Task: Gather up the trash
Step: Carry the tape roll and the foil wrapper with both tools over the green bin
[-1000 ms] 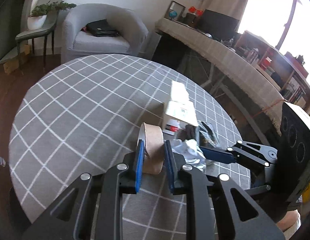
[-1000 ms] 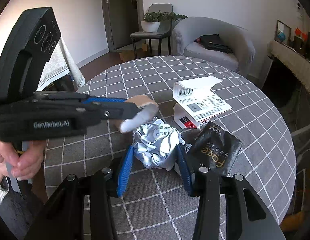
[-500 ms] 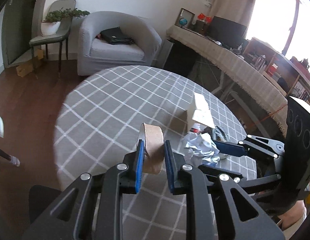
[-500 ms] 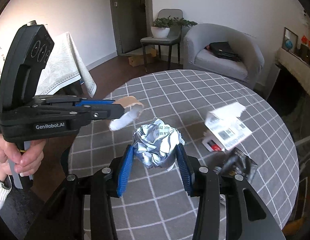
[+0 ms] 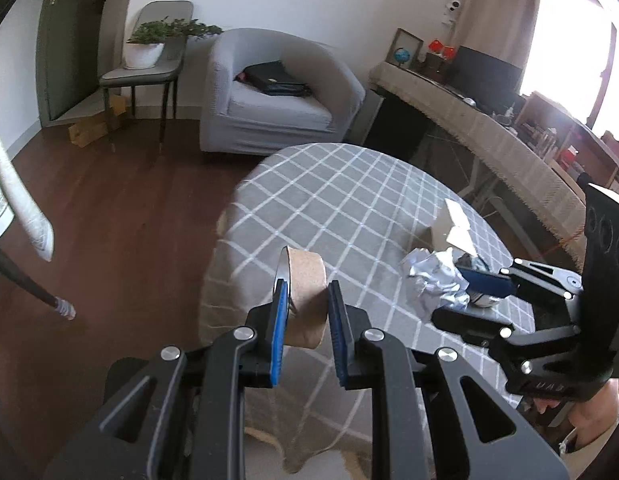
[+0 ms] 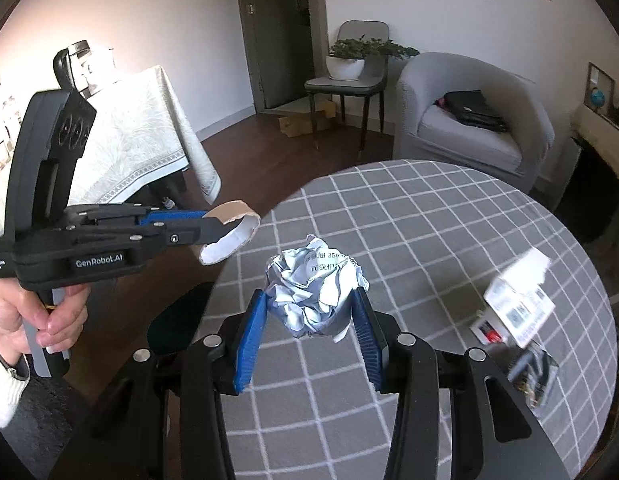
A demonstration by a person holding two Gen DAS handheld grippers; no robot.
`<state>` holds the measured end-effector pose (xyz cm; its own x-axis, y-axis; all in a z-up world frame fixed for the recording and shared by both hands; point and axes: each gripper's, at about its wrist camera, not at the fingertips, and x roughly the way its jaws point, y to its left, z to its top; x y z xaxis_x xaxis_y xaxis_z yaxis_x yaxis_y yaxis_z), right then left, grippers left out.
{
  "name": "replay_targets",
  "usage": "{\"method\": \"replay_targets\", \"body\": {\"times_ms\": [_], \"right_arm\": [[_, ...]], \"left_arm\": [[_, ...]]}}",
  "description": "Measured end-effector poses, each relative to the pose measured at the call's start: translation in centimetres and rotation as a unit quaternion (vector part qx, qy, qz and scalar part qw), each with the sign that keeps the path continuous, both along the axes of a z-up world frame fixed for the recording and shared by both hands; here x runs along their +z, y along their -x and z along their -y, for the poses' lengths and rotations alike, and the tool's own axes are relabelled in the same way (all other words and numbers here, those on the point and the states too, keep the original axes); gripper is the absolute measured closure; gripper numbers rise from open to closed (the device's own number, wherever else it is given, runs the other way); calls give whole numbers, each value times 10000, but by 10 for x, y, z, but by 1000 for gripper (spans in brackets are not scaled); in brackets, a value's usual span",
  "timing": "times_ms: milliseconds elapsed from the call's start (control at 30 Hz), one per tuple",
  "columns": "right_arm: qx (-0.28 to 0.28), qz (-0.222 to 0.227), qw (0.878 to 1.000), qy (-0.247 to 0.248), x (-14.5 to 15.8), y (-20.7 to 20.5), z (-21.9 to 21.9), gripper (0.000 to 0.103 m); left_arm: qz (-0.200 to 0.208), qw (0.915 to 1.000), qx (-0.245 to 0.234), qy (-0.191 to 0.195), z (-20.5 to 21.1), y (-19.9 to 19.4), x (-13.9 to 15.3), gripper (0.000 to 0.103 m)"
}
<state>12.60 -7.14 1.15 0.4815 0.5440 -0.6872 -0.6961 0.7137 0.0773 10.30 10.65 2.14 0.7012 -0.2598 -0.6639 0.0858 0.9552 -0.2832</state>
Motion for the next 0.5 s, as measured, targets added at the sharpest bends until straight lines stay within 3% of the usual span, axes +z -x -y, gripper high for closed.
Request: {"method": "replay_targets", "body": {"times_ms": [233,500], "right_arm": [[97,-57,9999,-117,7,2,-26,59],[333,-169,9991,-213,10,6,-69,59]], "left_arm": [[-141,9997,171,-130,-32,17,-12,81],[-535,9975,367,-285,-71,30,-45,81]]}}
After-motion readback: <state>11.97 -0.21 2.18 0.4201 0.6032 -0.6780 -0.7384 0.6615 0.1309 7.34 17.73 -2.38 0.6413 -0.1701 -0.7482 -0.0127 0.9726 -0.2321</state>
